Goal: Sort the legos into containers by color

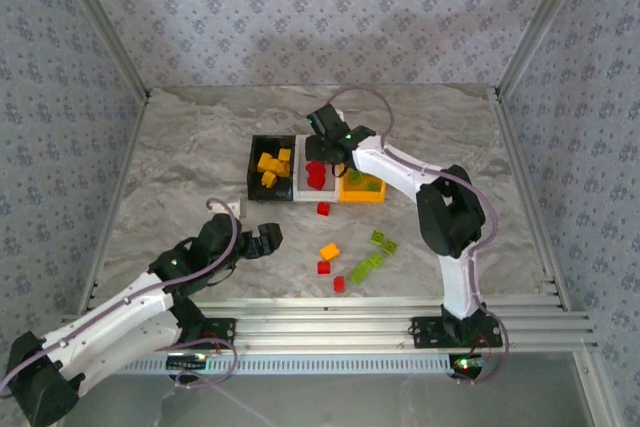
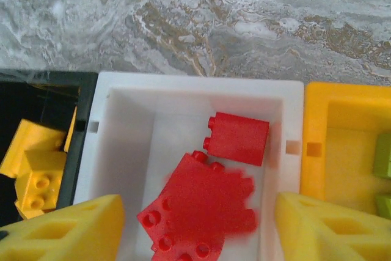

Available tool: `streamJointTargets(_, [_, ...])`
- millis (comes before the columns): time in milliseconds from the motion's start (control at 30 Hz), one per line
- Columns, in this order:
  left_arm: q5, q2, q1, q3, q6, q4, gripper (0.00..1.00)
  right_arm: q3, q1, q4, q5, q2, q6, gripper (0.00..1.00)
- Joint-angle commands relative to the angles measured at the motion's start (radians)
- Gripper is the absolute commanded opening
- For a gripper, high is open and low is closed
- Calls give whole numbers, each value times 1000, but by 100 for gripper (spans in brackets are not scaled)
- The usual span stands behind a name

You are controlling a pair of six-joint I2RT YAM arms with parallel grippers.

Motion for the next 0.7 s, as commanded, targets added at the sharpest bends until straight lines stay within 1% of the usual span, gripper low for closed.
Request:
streamJointTargets(0, [25,35,8,19,-7,27,99,45,-7,-34,-16,-20,5,71])
streamJointTargets(67, [36,80,8,41,11,33,99,12,-4,-11,-6,-70,2,72])
streamJointTargets(133, [58,141,7,61,36,69,99,-67,2,29,-7,-147,9,73])
streamJointTargets(233, [86,276,-5,101,70,147,99,-215,8,95,-23,-266,40,73])
streamJointTargets(300, [70,384,-32,148,95,181,96,-322,12,130,-25,-347,57,73])
streamJointTargets(433, [-51,602,-130,251,157,244,92,-546,15,187,-19,-508,105,74])
streamJointTargets(500, [-118,699,-171,307,185,266,91,-625,14,201,-14,-585,122,74])
streamJointTargets(567, [-178,791,-196,354,214,292,89,-702,15,208,-4,-659,136,74])
streamJointTargets(667, [-234,902,-199,401,231,331,86,-771,12,202,4,-755,144,75])
